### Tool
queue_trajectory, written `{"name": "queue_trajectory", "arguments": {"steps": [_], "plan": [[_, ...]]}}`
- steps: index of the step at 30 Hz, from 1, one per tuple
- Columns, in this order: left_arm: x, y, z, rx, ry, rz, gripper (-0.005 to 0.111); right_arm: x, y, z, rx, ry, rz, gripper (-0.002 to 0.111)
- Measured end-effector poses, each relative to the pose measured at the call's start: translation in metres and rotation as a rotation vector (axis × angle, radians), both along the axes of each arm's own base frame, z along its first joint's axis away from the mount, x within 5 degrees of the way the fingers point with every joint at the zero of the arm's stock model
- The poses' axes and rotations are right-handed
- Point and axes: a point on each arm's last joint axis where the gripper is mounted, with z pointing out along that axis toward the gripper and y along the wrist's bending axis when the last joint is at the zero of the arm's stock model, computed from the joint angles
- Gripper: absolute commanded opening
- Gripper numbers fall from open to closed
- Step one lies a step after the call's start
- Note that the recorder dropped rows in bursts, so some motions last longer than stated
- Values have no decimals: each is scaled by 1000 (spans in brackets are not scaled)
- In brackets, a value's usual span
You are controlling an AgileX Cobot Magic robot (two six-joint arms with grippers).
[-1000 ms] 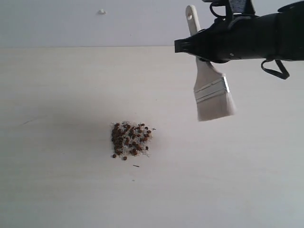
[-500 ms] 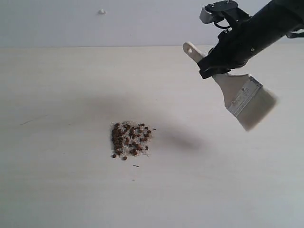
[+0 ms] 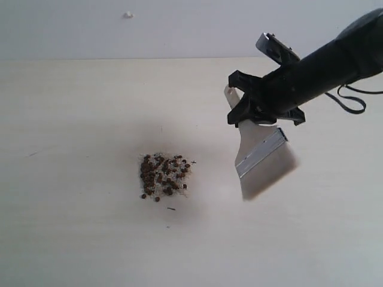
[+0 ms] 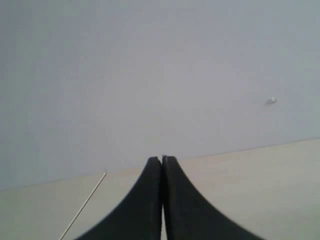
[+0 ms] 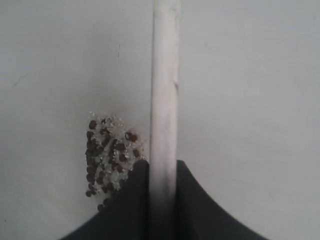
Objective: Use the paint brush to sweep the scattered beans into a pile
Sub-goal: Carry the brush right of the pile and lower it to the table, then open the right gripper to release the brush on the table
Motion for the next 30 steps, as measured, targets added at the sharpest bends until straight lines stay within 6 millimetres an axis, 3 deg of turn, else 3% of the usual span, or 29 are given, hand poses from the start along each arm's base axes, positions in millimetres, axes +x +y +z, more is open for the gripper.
{"name": "queue_trajectory", "arguments": {"steps": [11, 22, 30], "plan": [[0, 0, 0, 0, 0, 0, 0, -39, -16, -52, -29, 79, -230, 0], [0, 0, 0, 0, 0, -2, 0, -42, 2, -52, -6, -71, -197, 0], [0, 0, 0, 0, 0, -2, 0, -40, -1, -54, -53, -93, -209, 2]]}}
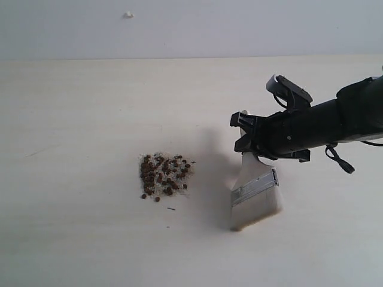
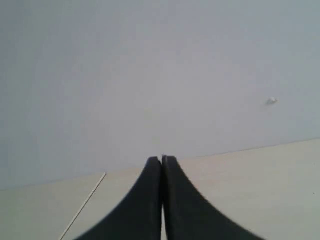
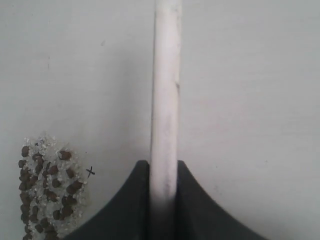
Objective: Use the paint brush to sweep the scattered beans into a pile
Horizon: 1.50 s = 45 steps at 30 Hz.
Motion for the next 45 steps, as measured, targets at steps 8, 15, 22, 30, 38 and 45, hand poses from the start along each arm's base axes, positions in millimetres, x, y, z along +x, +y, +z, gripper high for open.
{"name": "queue_trajectory", "arguments": {"steps": [8, 15, 22, 30, 38, 45], "plan": [[0, 0, 0, 0, 0, 0, 0, -1, 3, 0, 15, -15, 48, 10], [0, 0, 0, 0, 0, 0, 0, -4, 11, -10, 93, 8, 120, 10], [0, 0, 0, 0, 0, 0, 0, -4, 12, -13, 100, 0, 142, 21], [0, 0, 0, 0, 0, 0, 0, 32, 7, 1, -105, -192, 163, 63], [0, 0, 0, 0, 0, 0, 0, 38, -63, 66, -753, -328, -255, 19], [0, 0, 0, 0, 0, 0, 0, -18, -71, 79, -593, -358, -346, 0]]}}
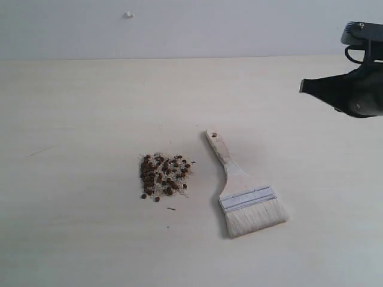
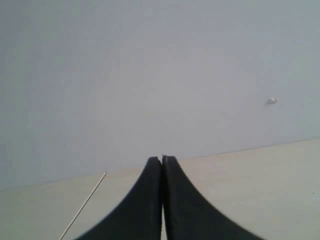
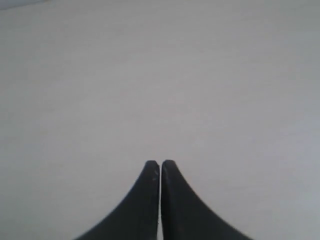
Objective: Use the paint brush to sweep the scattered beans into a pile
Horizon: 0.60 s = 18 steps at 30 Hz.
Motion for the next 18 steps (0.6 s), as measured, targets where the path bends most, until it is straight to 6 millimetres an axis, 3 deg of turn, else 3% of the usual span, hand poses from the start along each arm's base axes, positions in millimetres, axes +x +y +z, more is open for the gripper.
{"name": "queue_trajectory", "arguments": {"steps": [4, 8, 18], "plan": [[0, 0, 0, 0, 0, 0, 0, -35, 0, 2, 23, -21, 111, 0], [0, 0, 0, 0, 0, 0, 0, -64, -3, 2, 117, -13, 106, 0], [0, 0, 0, 0, 0, 0, 0, -74, -4, 11, 147, -46, 111, 0]]}}
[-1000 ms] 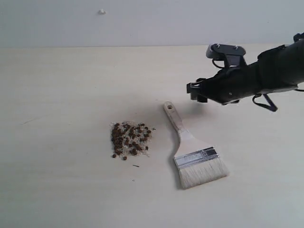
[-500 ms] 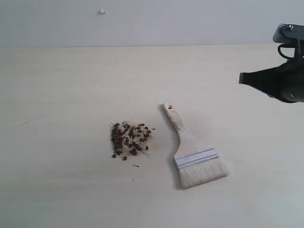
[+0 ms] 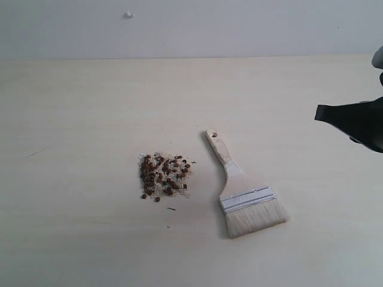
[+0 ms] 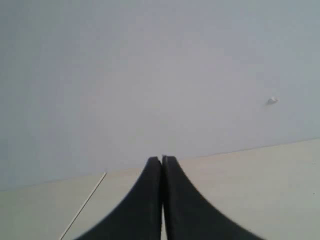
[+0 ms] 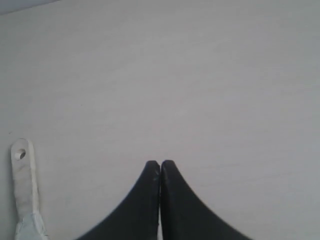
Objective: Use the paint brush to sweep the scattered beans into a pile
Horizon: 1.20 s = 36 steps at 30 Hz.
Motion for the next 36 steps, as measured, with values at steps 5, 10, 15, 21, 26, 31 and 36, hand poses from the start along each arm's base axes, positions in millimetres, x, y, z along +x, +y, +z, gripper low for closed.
{"name": "queue_trajectory", "arguments": {"steps": [5, 10, 15, 21, 26, 31, 36], "plan": [[0, 0, 0, 0, 0, 0, 0, 1, -1, 1, -5, -9, -8, 0], [0, 0, 0, 0, 0, 0, 0, 2, 2, 3, 1, -42, 23, 0], [0, 0, 0, 0, 0, 0, 0, 3, 7, 8, 5, -92, 103, 0], [0, 0, 0, 0, 0, 0, 0, 3, 9, 8, 17, -93, 112, 0], [0, 0, 0, 0, 0, 0, 0, 1, 9, 11, 16, -95, 119, 0], [0, 0, 0, 0, 0, 0, 0, -31, 2, 46, 51, -195, 135, 0], [0, 0, 0, 0, 0, 0, 0, -101, -19, 76, 92, -513, 117, 0]]}}
